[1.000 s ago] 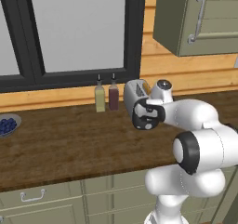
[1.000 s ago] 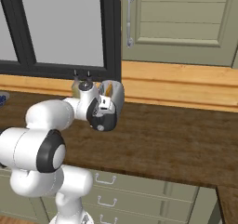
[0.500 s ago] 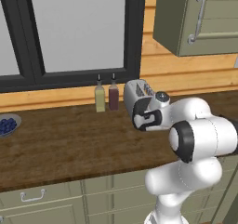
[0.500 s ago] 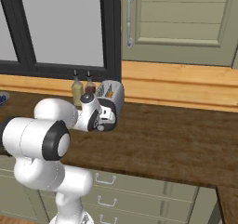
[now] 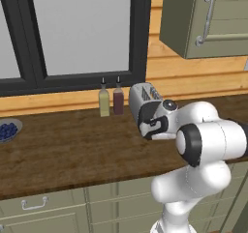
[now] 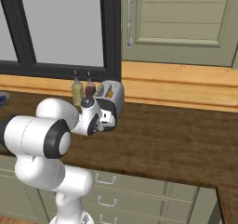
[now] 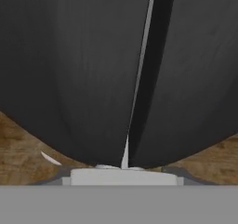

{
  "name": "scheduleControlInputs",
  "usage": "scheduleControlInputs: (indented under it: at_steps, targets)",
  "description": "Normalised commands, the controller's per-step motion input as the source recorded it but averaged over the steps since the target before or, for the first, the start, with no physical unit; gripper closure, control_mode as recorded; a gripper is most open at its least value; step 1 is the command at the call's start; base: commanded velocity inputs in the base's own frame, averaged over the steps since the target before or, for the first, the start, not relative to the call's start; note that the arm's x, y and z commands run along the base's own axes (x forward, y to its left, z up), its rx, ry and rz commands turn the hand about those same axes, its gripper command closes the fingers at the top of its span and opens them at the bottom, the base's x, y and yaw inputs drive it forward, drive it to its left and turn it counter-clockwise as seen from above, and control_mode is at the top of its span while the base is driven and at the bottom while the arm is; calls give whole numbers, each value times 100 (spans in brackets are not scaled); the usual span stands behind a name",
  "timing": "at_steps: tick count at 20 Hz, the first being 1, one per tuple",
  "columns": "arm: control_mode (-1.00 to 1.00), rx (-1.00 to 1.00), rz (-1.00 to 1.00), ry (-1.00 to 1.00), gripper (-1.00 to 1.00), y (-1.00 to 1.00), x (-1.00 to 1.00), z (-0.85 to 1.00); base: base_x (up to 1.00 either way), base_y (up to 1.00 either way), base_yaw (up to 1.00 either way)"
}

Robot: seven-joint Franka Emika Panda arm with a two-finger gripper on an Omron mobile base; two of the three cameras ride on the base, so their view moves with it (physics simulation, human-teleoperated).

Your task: Start the toaster. Once the lever pops up, take the bread to the plate on the dining counter.

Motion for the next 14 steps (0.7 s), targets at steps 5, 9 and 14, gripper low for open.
scheduleControlInputs:
  at_steps: [5,9,14]
  targets:
    - [-100,0,0,-11,100,0,-10,13,0,0,0]
    - [-100,0,0,-38,100,0,-39,58,0,0,0]
    - [-100,0,0,-45,100,0,-77,61,0,0,0]
